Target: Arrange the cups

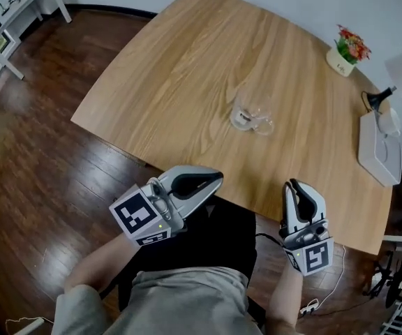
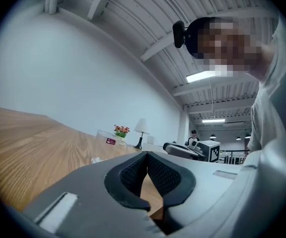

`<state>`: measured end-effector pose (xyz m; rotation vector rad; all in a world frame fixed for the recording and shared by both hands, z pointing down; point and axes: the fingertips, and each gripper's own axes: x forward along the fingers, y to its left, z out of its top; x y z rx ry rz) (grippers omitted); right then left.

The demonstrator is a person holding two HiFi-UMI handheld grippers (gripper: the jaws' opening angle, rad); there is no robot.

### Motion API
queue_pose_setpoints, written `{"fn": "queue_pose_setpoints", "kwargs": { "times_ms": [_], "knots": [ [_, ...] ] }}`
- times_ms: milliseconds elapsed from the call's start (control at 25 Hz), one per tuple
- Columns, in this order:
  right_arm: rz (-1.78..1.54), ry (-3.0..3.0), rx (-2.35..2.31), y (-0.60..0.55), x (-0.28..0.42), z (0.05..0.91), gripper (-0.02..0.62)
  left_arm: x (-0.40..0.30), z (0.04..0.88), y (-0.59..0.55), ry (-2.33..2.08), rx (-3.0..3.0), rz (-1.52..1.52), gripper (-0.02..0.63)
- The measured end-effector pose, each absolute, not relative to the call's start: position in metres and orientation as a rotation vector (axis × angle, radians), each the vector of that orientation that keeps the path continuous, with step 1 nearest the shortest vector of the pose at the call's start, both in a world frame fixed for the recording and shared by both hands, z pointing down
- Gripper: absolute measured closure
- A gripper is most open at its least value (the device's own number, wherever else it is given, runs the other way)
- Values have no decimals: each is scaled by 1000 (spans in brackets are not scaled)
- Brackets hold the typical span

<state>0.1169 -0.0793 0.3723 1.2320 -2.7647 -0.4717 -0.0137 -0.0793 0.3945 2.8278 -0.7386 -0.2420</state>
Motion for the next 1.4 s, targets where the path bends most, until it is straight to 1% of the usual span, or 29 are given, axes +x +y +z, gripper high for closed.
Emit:
{"fn": "queue_pose_setpoints", "kwargs": {
  "times_ms": [240, 440, 680, 920, 1200, 1320, 1400],
  "knots": [
    [-464, -2754, 1226, -78, 109, 379, 565, -23, 368, -67, -736, 2829, -324, 606],
    [-453, -2749, 1225, -78, 110, 377, 565, -18, 369, -62, -708, 2812, -314, 606],
    [-417, -2736, 1294, -85, 117, 379, 565, -23, 362, -58, -658, 2777, -423, 606],
    [-390, -2728, 1327, -89, 123, 380, 565, -30, 360, -66, -701, 2803, -456, 606],
    [-371, -2737, 1294, -89, 119, 381, 565, -69, 325, -73, -796, 2821, -615, 606],
    [-349, -2735, 1295, -87, 119, 383, 565, -90, 310, -78, -895, 2875, -626, 606],
    [-335, -2735, 1303, -84, 116, 380, 564, -112, 284, -77, -1003, 2939, -612, 606]
  ]
}}
